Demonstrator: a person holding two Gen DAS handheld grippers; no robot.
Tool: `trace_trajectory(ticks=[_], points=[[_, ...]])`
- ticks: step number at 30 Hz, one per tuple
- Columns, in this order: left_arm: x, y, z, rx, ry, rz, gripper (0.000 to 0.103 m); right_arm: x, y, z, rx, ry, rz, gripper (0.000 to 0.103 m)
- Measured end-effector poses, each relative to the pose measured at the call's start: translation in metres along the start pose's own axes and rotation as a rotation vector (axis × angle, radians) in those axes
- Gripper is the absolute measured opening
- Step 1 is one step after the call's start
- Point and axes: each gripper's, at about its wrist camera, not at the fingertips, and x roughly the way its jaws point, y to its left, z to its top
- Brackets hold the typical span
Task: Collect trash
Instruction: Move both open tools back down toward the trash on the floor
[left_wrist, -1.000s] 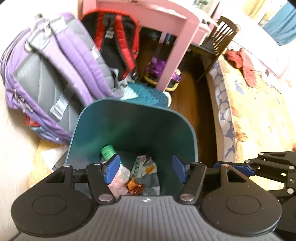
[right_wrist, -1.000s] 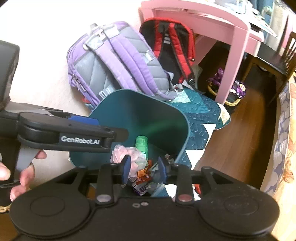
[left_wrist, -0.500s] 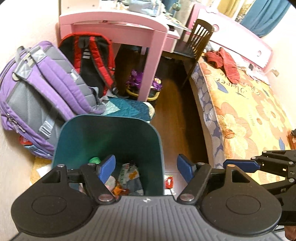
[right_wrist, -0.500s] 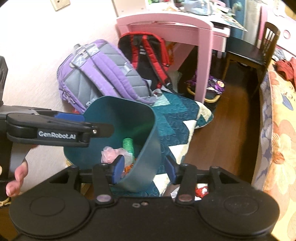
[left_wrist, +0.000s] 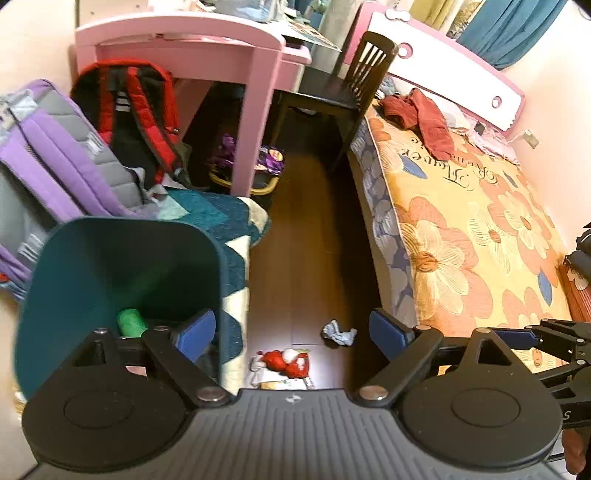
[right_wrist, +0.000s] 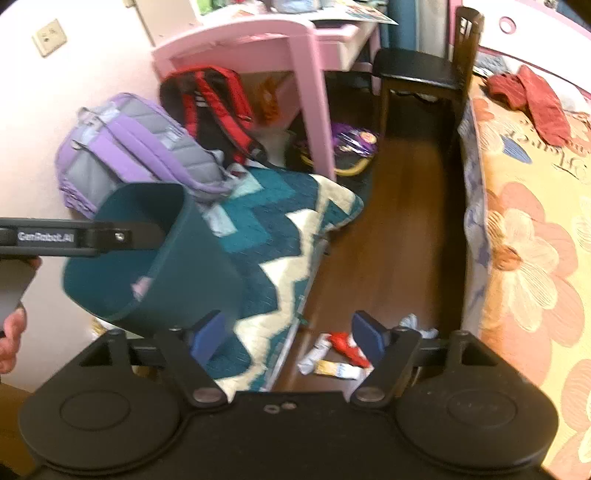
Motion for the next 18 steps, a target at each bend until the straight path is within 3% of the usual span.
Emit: trace_trajectory(ticks=[7, 18], points=[[0.062, -0.043, -0.027, -0.024, 0.046, 0.022, 0.091, 0.036, -0.07, -0.023, 0.013, 0.046, -0.033, 0.091], [0.186, -0.079, -0.089, -0.002, 0.125, 0.064, 0.091, 0.146, -0.156, -0.056, 0.031, 0.139, -0.072, 0.092]])
